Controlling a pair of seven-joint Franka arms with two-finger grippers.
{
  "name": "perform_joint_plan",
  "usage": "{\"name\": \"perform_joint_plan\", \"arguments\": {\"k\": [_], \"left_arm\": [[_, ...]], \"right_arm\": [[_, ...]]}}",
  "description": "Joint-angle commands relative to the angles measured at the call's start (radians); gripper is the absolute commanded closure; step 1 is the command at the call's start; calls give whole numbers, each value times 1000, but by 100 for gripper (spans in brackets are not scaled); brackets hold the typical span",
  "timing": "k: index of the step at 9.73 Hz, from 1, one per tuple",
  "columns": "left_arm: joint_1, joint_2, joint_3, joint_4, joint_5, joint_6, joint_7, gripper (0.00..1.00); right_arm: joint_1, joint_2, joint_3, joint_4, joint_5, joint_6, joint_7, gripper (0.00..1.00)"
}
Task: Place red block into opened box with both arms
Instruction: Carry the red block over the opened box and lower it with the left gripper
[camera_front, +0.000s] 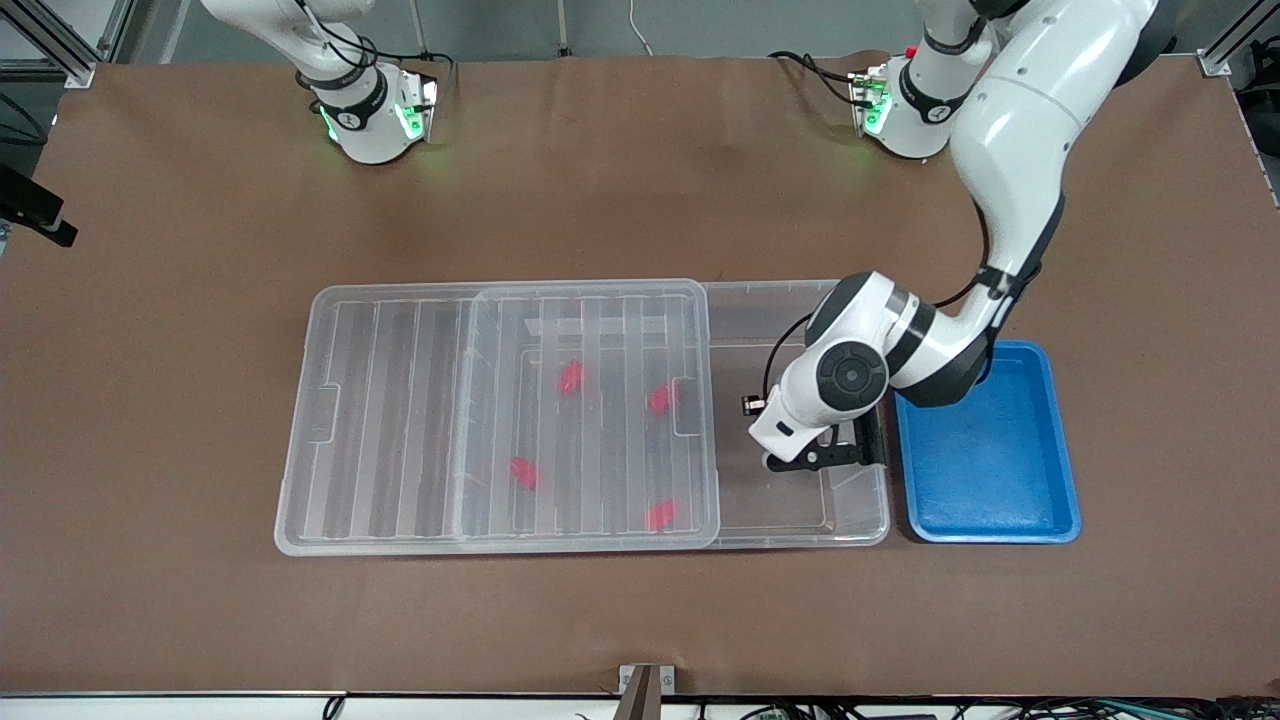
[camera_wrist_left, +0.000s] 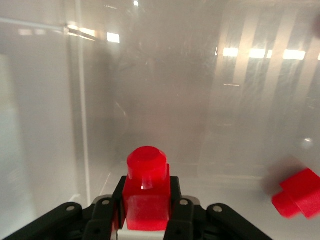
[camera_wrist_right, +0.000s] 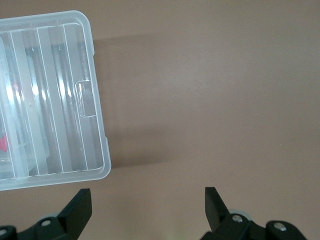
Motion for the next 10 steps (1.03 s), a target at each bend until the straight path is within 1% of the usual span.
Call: {"name": "perform_joint_plan", "arguments": {"k": [1, 2, 4, 5, 8, 9, 10], "left_arm": [[-12, 68, 3, 2, 45, 61, -33, 52], [-12, 80, 3, 2, 69, 66, -33, 2], [-4, 65, 0, 8, 78, 58, -33, 0], [11, 21, -3, 8, 75, 49, -33, 0], [14, -180, -6, 15, 49, -60, -28, 0], [14, -249, -3, 18, 7, -95, -25, 0], [32, -310, 0, 25, -3, -124, -19, 0]], "right_arm": [[-4, -10, 4, -10, 5, 10, -2, 0], [-4, -10, 4, -10, 6, 10, -2, 0], [-4, -8, 4, -10, 11, 13, -2, 0], [-6, -8, 4, -10, 11, 13, -2, 0], [-20, -7, 4, -10, 14, 19, -2, 0], [-17, -4, 6, -10, 16, 24, -2, 0], [-14, -4, 6, -10, 16, 24, -2, 0]]}}
